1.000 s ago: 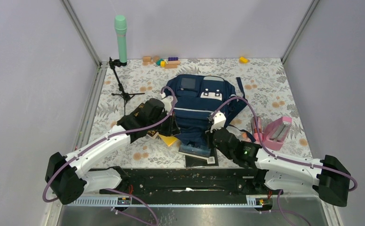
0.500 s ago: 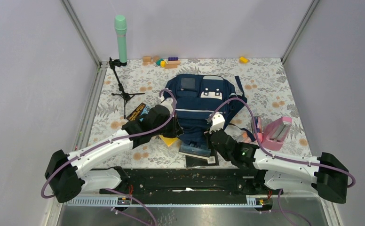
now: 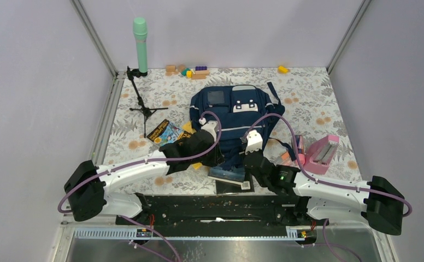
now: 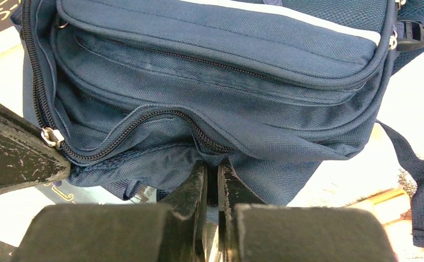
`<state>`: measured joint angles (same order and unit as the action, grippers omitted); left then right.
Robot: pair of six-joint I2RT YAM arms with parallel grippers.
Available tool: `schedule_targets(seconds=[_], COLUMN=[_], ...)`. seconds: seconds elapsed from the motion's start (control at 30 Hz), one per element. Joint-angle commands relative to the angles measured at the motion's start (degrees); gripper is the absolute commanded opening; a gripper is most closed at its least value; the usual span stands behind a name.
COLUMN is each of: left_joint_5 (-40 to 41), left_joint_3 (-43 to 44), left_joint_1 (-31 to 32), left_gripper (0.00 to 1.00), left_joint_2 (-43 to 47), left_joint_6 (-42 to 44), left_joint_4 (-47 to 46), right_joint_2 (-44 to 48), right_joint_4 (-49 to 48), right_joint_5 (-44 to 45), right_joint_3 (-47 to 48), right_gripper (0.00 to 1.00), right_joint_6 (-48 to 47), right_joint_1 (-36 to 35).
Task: Pack the student bag
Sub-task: Unzip the student bag at the center of the board.
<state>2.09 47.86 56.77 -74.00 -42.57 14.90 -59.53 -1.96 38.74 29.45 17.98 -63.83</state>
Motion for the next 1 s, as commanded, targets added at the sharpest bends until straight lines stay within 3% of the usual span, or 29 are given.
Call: schedule_targets(seconds=[0.0,0.07,0.13,0.2,0.27,0.4,0.5,0.73,0.97], left_joint_5=[-6.05,-4.46,-1.57,0.58,0.41,-1.68,-5.53,-9.92,-17.03], left_joint_3=[4.2,5.07,5.77,5.61,4.97,4.19,3.58,3.33,2.83], left_joint_1=[2.96,2.84,2.54,2.03,1.46,-1.65,-6.22,-19.09,-28.76], left_gripper=[0.0,0.04,0.23,0.5,0.68,0.83,0.95,0.99,0.99], left_joint_2=[-1.28,-0.85,0.53,2.57,4.87,8.5,10.27,12.37,6.45], left_joint_6=[-1.35,0.89,2.79,4.15,5.51,7.03,8.46,12.09,10.15], left_joint_4=[-7.42,-4.73,-0.76,2.01,3.85,8.26,11.44,14.17,8.82], right_joint_2=[0.77,1.37,2.77,4.73,6.85,11.17,13.63,18.17,11.58], right_joint_4=[-14.94,-14.16,-12.44,-10.31,-8.29,-3.77,0.15,5.64,6.36], right_joint_5=[0.03,0.36,1.33,1.69,2.13,2.66,2.32,1.82,-4.65], right_joint_3=[4.34,4.08,3.9,3.4,2.87,1.91,1.68,1.36,8.39], right_gripper=[0.0,0.0,0.0,0.14,0.27,0.59,0.69,0.74,0.68], right_joint_6=[2.75,3.04,3.57,3.58,3.43,2.54,1.61,3.38,10.4], right_joint_1=[-1.04,-1.05,-1.03,-1.05,-1.03,-1.03,-1.03,-1.03,-2.76])
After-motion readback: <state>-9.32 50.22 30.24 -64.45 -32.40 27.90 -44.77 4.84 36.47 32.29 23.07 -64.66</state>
